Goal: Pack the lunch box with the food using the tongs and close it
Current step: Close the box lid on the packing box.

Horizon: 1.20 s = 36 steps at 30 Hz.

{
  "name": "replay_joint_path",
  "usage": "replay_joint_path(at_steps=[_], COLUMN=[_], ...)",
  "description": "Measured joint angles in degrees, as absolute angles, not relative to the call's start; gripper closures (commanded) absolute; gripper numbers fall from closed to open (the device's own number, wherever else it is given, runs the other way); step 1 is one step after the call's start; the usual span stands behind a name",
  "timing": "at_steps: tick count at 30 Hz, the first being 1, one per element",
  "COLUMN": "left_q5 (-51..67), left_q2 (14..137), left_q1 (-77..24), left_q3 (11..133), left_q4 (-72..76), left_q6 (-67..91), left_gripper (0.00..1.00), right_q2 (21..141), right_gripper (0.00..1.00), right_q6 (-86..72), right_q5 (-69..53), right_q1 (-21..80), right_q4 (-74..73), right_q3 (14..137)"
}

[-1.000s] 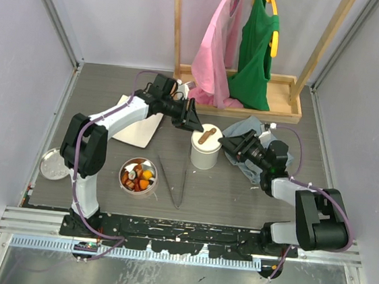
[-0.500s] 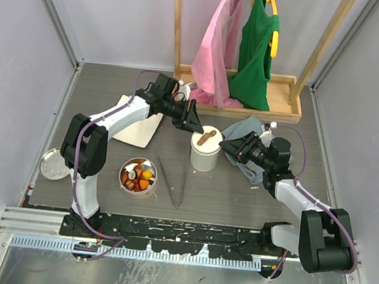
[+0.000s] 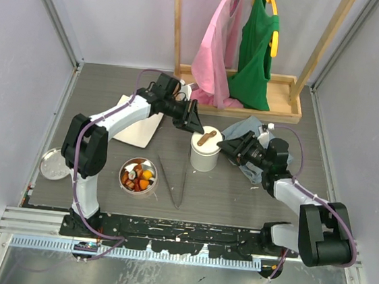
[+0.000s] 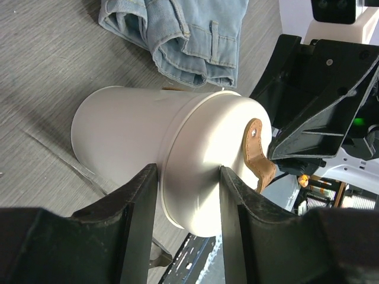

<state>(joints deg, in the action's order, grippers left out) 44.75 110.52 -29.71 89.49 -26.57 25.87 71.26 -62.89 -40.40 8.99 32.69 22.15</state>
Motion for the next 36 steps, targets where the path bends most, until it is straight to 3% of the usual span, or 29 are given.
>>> replay_joint_path(at_steps=[5, 9, 13, 20, 22, 25, 28, 32, 36], left_q5=[44.1, 43.6, 43.3, 42.8, 42.4, 41.7, 41.6, 41.6, 41.3], left_q2=[110.8, 111.4, 111.4, 111.4, 111.3, 111.1, 111.1, 111.1, 111.3], left_q1=[-30.0, -30.1, -30.2, -30.3, -30.4, -30.6, -30.7, -30.7, -30.9], left_q3=[90.6, 92.0, 92.1, 92.1, 92.1, 92.1, 92.1, 92.1, 92.5], left_q4=[-28.2, -30.1, -30.2, -30.3, -30.6, -30.7, -30.8, -30.7, -31.1], left_q6=[25.0, 23.3, 22.9, 23.1, 23.1, 23.1, 23.1, 23.0, 22.4], left_gripper=[0.61, 0.58, 0.59, 0.63, 0.63, 0.64, 0.66, 0.67, 0.69], right_q2=[71.1, 71.5, 72.7, 72.6, 72.3, 72.1, 72.1, 72.2, 72.8], right_gripper=[0.73, 0.82, 0.80, 0.52, 0.48, 0.50, 0.64, 0.76, 0.77], right_q6=[-62.0, -62.1, -62.8, -62.7, -61.2, -58.8, -58.2, -58.2, -58.6], right_q5=[-40.4, -41.1, -42.1, -41.7, -40.2, -39.1, -39.3, -40.5, -41.1], right_q1=[9.0, 8.8, 8.7, 8.7, 9.1, 9.8, 9.9, 9.6, 9.2], right_q4=[32.6, 34.1, 37.2, 37.1, 34.0, 29.9, 29.4, 31.1, 32.8], right_q3=[22.2, 21.6, 20.9, 20.8, 21.6, 23.2, 23.6, 23.2, 22.6])
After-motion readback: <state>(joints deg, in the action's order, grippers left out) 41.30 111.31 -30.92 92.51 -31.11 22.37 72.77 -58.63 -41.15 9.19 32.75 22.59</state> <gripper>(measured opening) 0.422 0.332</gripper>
